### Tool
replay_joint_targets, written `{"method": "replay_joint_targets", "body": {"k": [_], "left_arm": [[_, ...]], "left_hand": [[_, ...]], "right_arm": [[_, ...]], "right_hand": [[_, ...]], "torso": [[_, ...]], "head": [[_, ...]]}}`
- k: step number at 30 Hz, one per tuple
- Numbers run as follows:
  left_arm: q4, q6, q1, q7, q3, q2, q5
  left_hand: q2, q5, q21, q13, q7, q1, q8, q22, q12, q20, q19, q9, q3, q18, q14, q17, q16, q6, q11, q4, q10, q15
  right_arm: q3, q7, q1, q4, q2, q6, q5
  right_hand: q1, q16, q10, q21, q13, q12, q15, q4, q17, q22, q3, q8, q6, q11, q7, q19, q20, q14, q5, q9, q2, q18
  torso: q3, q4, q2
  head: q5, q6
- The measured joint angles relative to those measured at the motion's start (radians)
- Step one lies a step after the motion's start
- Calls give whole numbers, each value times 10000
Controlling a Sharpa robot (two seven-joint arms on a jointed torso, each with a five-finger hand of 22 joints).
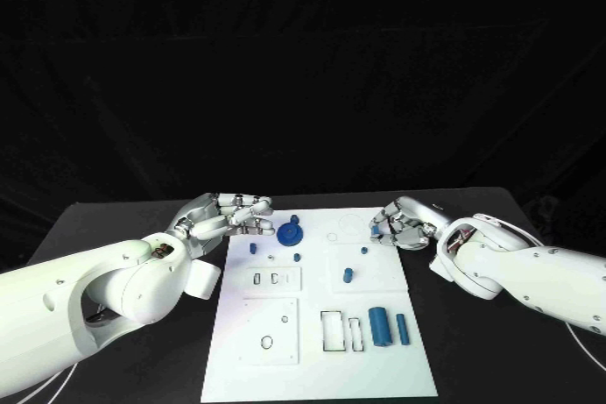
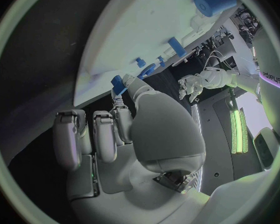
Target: Assemble the parts on the task board
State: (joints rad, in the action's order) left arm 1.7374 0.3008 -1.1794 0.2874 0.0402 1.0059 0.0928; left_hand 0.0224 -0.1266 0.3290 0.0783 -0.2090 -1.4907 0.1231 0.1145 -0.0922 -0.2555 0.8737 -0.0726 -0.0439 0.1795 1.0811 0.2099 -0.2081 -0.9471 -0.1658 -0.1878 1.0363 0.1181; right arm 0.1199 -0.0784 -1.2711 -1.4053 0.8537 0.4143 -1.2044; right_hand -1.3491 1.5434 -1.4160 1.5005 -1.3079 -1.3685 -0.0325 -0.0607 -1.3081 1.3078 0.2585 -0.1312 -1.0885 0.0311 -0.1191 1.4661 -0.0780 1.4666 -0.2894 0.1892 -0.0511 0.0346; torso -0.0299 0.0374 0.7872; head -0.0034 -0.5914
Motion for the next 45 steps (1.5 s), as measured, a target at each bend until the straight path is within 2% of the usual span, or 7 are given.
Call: {"method": "replay_joint_targets", "body": {"k": [8, 16, 22, 28, 37, 45], "left_arm": [[-184, -6, 2, -1, -2, -69, 0], [-624, -22, 2, 9, -3, -194, 3], [-854, -23, 2, 21, -5, -228, 5], [-895, -25, 2, 26, -7, -270, 6], [-894, -30, 3, 28, -9, -302, 7], [-877, -36, 3, 28, -9, -313, 8]], "left_hand": [[0, 0, 0, 0, 0, 0, 0, 1, 0, 0, 0, 0, 0, 0, 0, -1, 0, 0, 0, 0, 0, 0], [-39, 0, 0, 0, 0, -39, 0, 1, 0, 0, 0, 0, 0, 0, 0, -2, 0, 0, 0, 0, 0, 0], [-39, 0, 0, 0, 0, -39, 0, 1, 0, 0, 0, 0, 0, 1, 0, -2, 0, 0, 0, 0, 0, 0], [-39, 0, 0, 0, 0, -39, 0, 1, 0, 0, 0, 0, 0, -1, 0, 6, 0, 0, 0, 0, 0, 0], [-39, 0, 0, 0, 0, -39, 0, 2, 0, 0, 0, 0, 0, 0, 0, 5, 0, 0, 0, 0, 0, 0], [-39, 0, 0, 0, 0, -39, 0, 2, 0, 0, 0, 0, 0, 0, 0, 4, 0, 0, 0, 0, 0, 0]], "right_arm": [[-22, 275, -314, -1060, -59, 85, 4], [-28, 530, -304, -1575, -826, 93, -33], [-1, 745, -75, -1571, -1577, 93, -289], [73, 987, 231, -1373, -2230, 87, -711], [138, 1431, 643, -1134, -2813, 59, -1448], [159, 1789, 798, -893, -3047, 15, -1975]], "right_hand": [[13, 0, 0, 0, 1, 0, 0, 0, 1, -1, -1, 2, 0, 0, 1, 0, 0, 0, 59, 0, 39, 0], [39, 0, 1, 0, 2, 0, 0, 0, 2, -2, -3, 24, 1, 0, 3, 0, 0, -1, 60, 0, 64, 7], [40, 0, 0, 0, 2, 0, 1, 0, 3, -3, -3, 32, 1, 1, 4, 0, -1, -1, 90, 0, 63, 13], [41, 0, 1, 0, 3, 0, 1, 0, 3, -3, -4, 11, 3, 1, 6, 0, -1, -1, 98, 0, 62, 15], [41, 0, 1, 0, 4, 0, 1, 29, 5, -4, 25, 6, 17, 1, 21, -1, -1, -1, 48, 0, 60, 17], [41, 0, 0, 0, 5, 0, 1, 30, 5, -4, 24, 12, 18, 1, 22, -1, -2, -1, 48, 0, 59, 19]], "torso": [[33, -20, -43], [84, -74, -137], [129, -132, -204], [173, -161, -228], [172, -156, -228], [160, -156, -220]], "head": [[45, -51], [194, -141], [377, -219], [485, -285], [612, -424], [635, -484]]}}
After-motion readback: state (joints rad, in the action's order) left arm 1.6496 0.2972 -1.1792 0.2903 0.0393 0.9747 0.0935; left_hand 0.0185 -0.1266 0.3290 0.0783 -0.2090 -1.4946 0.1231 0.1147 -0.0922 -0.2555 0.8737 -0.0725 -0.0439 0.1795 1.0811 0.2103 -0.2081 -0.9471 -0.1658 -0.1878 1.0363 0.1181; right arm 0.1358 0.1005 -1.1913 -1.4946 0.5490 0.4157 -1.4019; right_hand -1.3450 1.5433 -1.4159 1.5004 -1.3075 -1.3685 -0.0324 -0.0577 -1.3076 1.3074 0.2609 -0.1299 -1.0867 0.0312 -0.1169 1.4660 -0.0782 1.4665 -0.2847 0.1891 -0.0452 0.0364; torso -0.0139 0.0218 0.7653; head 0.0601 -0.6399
